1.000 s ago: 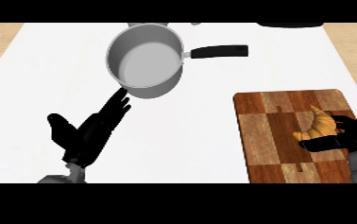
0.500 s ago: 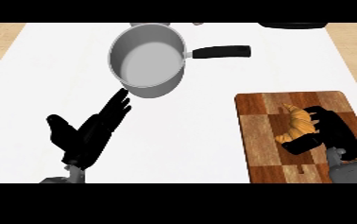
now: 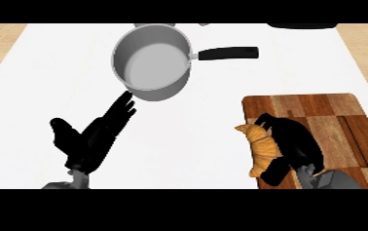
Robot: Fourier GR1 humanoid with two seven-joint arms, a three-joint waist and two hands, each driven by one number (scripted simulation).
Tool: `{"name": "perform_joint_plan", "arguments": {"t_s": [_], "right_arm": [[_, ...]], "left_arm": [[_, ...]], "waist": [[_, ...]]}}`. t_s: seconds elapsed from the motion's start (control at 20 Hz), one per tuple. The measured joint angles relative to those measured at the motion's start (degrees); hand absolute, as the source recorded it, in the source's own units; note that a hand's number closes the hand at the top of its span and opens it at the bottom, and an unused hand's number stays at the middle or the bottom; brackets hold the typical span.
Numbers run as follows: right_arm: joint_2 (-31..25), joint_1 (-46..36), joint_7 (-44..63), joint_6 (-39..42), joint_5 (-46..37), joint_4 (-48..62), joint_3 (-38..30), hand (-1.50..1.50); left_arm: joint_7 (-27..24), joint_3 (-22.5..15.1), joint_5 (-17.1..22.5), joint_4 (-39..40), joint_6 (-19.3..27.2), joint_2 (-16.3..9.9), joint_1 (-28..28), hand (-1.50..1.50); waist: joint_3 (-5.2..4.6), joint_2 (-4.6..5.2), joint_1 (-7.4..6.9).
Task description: Pick the croissant from the cutting board and place it in the pot
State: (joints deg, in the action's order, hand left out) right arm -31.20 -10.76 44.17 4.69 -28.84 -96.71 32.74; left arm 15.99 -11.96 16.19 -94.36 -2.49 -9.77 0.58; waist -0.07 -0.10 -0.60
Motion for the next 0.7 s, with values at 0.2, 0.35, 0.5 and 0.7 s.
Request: {"name": "perform_joint_plan", "arguments": {"t_s": [0.2, 0.35, 0.5, 0.7], "right_arm": [[-0.86, -0.04, 3.51, 0.37, -5.37, -6.41, -0.13, 1.50], [-2.10, 0.26, 6.12, -0.60, -8.96, -12.61, -1.57, 1.50], [-3.46, -0.57, 8.11, 0.48, -9.15, -20.26, -4.69, 1.50], [-3.67, -4.97, 9.82, 3.39, -7.66, -27.86, -8.76, 1.50]], "left_arm": [[1.23, 0.43, -0.28, -1.77, 0.35, -0.10, -0.41, 0.00], [1.24, 1.02, 0.00, -1.26, 0.07, -0.10, -0.45, 0.00], [1.58, 1.66, 0.60, -1.50, -0.56, -0.48, -0.66, 0.00], [0.71, 1.26, -0.04, -1.05, -0.83, 0.11, -0.85, 0.00]], "waist": [[0.04, -0.08, 0.56], [0.03, -0.15, 0.99], [0.03, -0.20, 1.18], [0.02, -0.14, 0.88]]}}
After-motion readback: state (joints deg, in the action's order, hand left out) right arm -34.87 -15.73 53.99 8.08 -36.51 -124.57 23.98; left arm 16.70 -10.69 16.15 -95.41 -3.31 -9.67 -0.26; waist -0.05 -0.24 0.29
